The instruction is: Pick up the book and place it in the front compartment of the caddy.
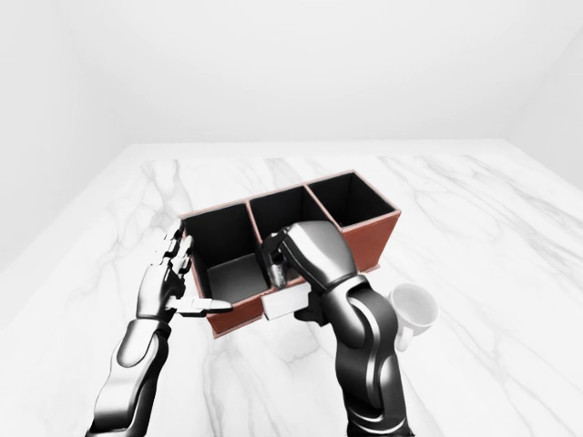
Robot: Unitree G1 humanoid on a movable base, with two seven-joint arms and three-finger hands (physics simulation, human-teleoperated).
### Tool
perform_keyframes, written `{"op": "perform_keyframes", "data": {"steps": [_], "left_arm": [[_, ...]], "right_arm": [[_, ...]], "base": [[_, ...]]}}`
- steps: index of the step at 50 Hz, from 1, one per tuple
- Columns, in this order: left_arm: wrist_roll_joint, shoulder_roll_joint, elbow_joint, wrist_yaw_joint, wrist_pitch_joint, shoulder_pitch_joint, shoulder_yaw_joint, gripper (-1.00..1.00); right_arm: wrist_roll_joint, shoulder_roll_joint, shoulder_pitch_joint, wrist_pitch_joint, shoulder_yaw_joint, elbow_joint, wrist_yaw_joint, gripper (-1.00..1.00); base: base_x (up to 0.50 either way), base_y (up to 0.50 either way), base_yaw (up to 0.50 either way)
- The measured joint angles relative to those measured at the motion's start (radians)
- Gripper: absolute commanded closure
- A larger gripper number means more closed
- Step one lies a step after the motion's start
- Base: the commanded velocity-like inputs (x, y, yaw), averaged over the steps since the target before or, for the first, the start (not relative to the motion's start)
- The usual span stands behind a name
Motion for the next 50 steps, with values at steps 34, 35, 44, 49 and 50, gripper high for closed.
{"op": "perform_keyframes", "data": {"steps": [34,35,44,49,50], "left_arm": [[0.002,0.0,0.012,0.002,0.0,-0.005,-0.001,-0.98],[0.002,0.0,0.012,0.002,0.0,-0.005,-0.001,-0.99],[0.001,0.0,0.008,0.002,0.0,-0.004,0.001,-0.98],[0.001,0.0,0.008,0.003,0.0,-0.004,0.002,-0.99],[0.001,0.0,0.008,0.003,0.0,-0.004,0.002,-0.99]], "right_arm": [[0.008,-0.032,-0.266,0.0,-0.061,0.231,-0.018,1.0],[0.008,-0.032,-0.272,0.0,-0.062,0.24,-0.02,1.0],[0.014,-0.04,-0.327,0.0,-0.067,0.324,-0.046,1.0],[0.019,-0.041,-0.35,0.0,-0.069,0.368,-0.064,1.0],[0.02,-0.042,-0.354,0.0,-0.069,0.377,-0.067,1.0]], "base": [[0.0,0.0,0.0],[0.0,0.0,0.0],[0.0,0.0,0.0],[0.0,0.0,0.0],[0.0,0.0,0.0]]}}
